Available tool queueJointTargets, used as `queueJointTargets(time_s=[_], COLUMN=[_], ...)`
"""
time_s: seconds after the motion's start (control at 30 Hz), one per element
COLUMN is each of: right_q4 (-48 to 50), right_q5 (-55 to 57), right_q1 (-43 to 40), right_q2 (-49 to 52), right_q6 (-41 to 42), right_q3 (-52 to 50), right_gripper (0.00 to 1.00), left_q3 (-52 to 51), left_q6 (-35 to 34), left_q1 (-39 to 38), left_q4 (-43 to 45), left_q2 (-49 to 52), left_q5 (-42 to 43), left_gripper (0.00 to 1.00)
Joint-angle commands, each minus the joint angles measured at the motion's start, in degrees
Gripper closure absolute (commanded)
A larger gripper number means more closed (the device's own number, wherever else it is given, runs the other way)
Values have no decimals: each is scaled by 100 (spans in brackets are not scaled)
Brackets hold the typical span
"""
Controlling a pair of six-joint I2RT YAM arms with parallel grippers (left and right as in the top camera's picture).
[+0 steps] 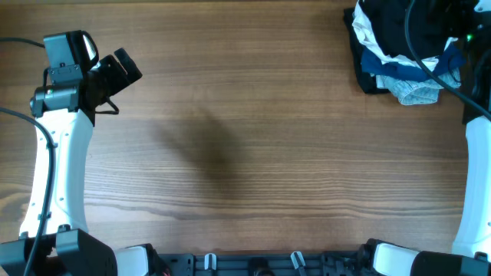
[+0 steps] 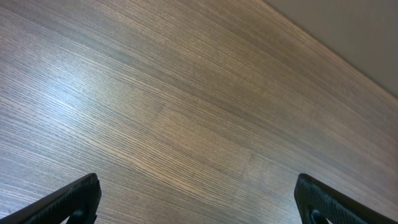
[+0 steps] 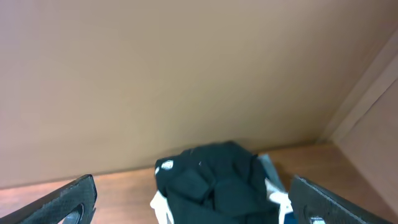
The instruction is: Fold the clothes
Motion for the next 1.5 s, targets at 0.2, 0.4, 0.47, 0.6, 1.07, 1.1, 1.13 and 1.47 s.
queueJointTargets(time_s=[0.2,0.4,0.47,0.6,1.07,1.1,1.13,1.47], right_q4=[-872,-1331,-1429,-1460,-1460,-1460,-1460,-1460], right_q5=[-155,-153,-153,-155,-153,-153,-153,-153], right_q1=[-7,-7,-7,-7,-7,-7,-7,-7], right_q2=[-22,-22,-22,-22,-22,-22,-22,-22], right_q6=[133,133,131,131,133,133,133,133], right_q3=[-11,-11,-11,-11,-11,-11,-11,-11], right_gripper=[0,0,0,0,0,0,0,0], left_q3=[-37,-37,-37,-37,-367,-479,-629,-3620], left_q6=[-50,-50,-48,-50,-46,-48,-48,-391], left_q1=[17,20,20,20,96,94,94,-105], left_q4=[17,17,15,15,24,28,114,3783], left_q2=[-256,-896,-1134,-1580,-3204,-3311,-3425,-4885], left_q5=[-76,-76,-76,-76,-426,-470,-485,-461], left_gripper=[0,0,0,0,0,0,0,0])
